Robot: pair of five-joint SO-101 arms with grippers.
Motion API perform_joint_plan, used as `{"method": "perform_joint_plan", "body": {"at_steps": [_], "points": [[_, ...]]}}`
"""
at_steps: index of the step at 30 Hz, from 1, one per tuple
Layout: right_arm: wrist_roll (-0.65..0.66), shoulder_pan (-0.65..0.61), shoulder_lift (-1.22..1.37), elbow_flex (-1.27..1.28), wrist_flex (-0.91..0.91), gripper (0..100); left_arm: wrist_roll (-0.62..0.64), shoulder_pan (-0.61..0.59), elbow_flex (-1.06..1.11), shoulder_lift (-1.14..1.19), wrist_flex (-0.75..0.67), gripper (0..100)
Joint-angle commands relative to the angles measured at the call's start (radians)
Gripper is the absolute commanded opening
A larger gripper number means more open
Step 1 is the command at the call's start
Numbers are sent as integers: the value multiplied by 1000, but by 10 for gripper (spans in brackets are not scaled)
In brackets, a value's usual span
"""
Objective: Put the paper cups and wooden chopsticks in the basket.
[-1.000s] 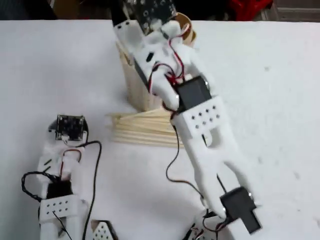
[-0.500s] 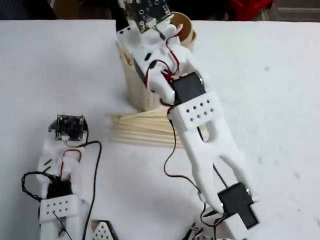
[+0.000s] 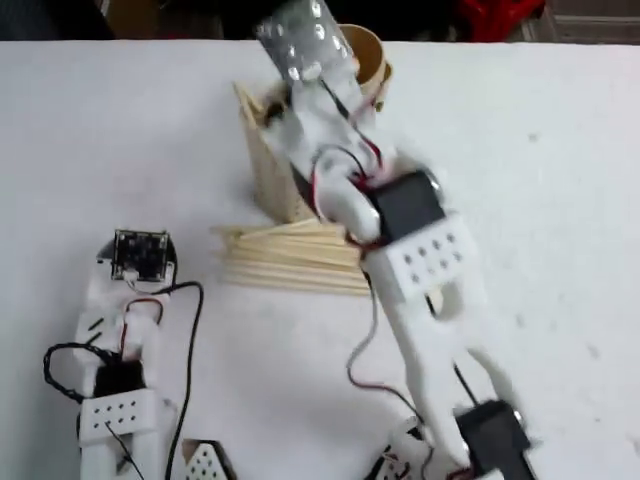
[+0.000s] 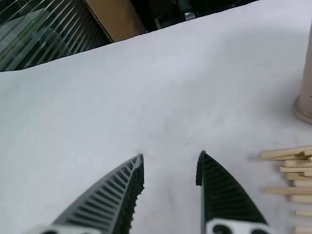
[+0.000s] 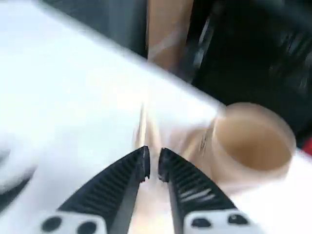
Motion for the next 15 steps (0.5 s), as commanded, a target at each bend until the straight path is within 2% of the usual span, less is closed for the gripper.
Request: {"method": "perform_joint_plan", "body": {"at_steps": [1, 8, 11, 15], "points": [[12, -10, -142, 64, 180, 77, 8, -5, -3, -16, 3, 189], [160, -148, -329, 463, 148, 80, 8, -5, -3, -16, 3, 189], [249, -174, -352, 713, 18, 75, 8, -5, -3, -16, 3, 189], [367, -176, -351, 976, -232, 16, 8, -5, -3, -16, 3, 189]]}}
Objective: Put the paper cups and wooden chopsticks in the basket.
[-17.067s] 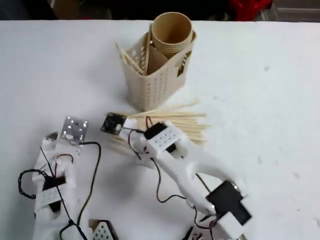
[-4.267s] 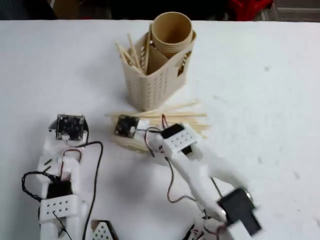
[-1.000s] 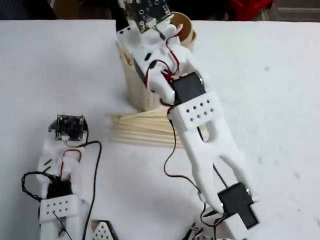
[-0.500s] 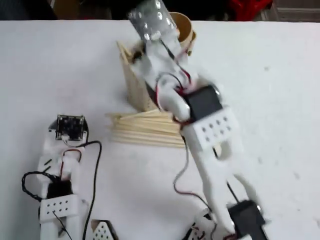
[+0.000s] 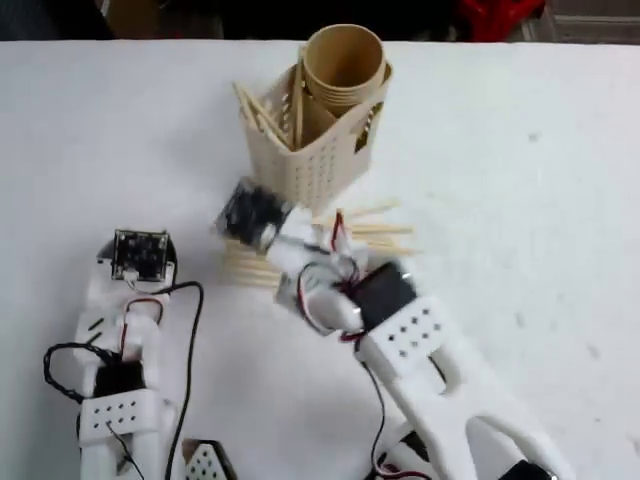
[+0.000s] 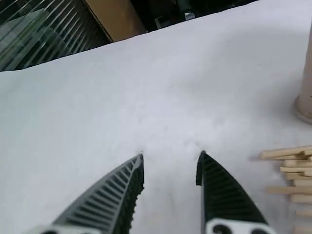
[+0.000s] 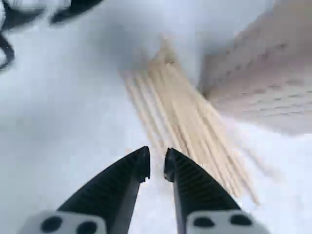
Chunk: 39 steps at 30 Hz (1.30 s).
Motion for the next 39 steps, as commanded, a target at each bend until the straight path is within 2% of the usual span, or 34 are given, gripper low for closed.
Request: {"method": "perform_joint_plan", "body": {"at_steps": [1, 7, 14, 19, 29, 39], "points": [[104, -10, -25, 186, -194, 17, 8, -5, -3, -16, 3, 189], [140, -7, 148, 181, -217, 61, 8, -5, -3, -16, 3, 189], [140, -5, 475, 46, -292, 63, 8, -5, -3, -16, 3, 189], [140, -4, 598, -6, -294, 63, 8, -5, -3, -16, 3, 189], [138, -13, 605, 34, -306, 59, 8, -5, -3, -16, 3, 189], [71, 59, 354, 87, -312, 63, 8, -5, -3, -16, 3, 189]]}}
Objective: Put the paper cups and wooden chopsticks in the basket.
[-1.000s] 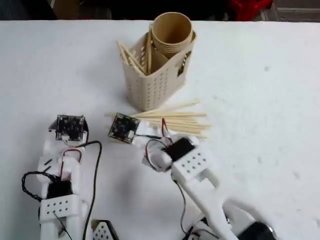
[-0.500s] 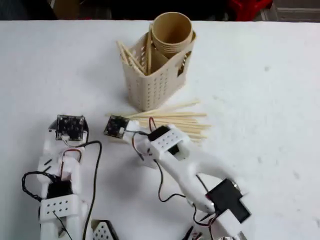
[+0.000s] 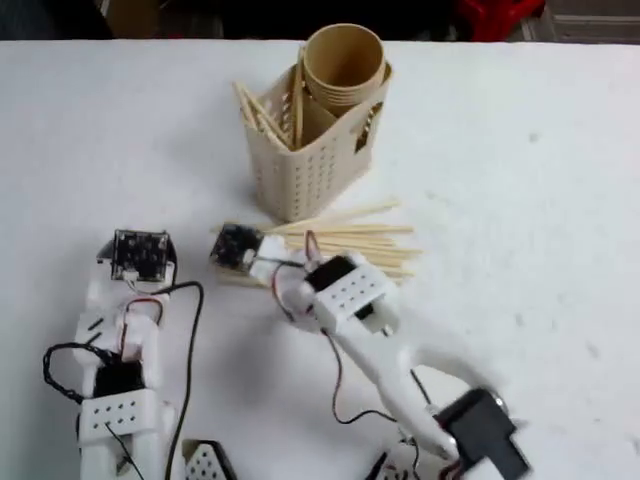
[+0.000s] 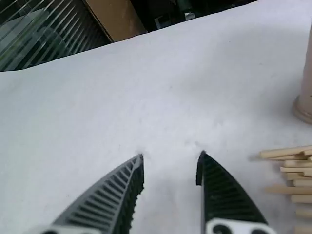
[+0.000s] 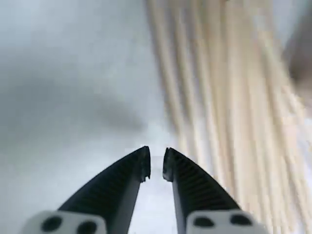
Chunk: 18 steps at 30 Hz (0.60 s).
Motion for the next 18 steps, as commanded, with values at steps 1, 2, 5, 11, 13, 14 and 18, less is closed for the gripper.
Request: {"method": "perform_joint_plan", "body": {"at_steps": [1, 2, 5, 11, 13, 14, 18], "points": [[-15, 36, -59, -5, -15, 64, 8, -5, -3, -16, 3, 189], [-3, 38, -51, -5, -16, 64, 8, -5, -3, -16, 3, 189], [6, 39, 2, -18, -39, 64, 8, -5, -3, -16, 3, 189], [9, 36, 151, -46, -67, 63, 8, -5, -3, -16, 3, 189], [9, 38, 171, -52, -64, 62, 8, -5, -3, -16, 3, 189], [11, 38, 173, -52, -64, 60, 8, -5, -3, -16, 3, 189], [11, 30, 163, -49, -18, 60, 8, -5, -3, -16, 3, 189]]}}
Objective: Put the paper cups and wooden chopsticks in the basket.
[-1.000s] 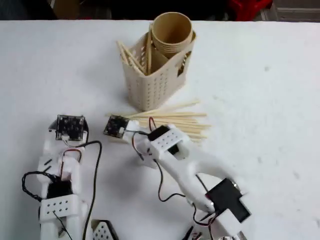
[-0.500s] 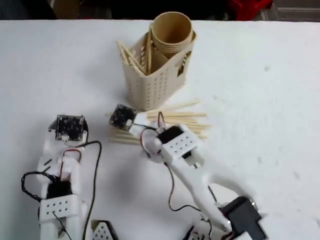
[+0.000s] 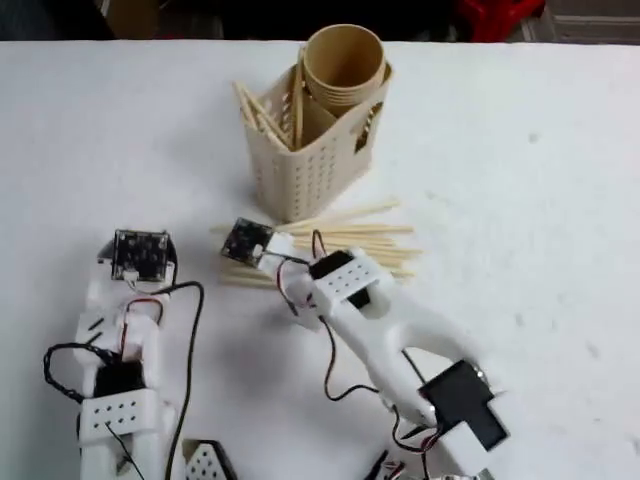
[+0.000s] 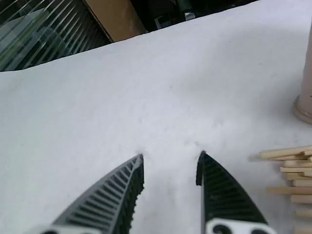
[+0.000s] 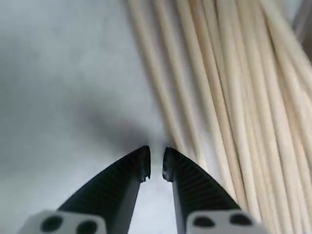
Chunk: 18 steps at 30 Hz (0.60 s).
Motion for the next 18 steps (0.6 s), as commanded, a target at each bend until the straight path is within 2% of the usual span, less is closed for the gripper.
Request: {"method": "perform_joint_plan", "body": {"at_steps": [1, 9, 18], "points": [[11, -4, -22, -29, 42, 60, 8, -5, -3, -16, 3, 189], [0, 33, -154, -31, -16, 63, 8, -5, -3, -16, 3, 189], [-9, 54, 44, -35, -128, 63, 8, -5, -3, -16, 3, 189]]}}
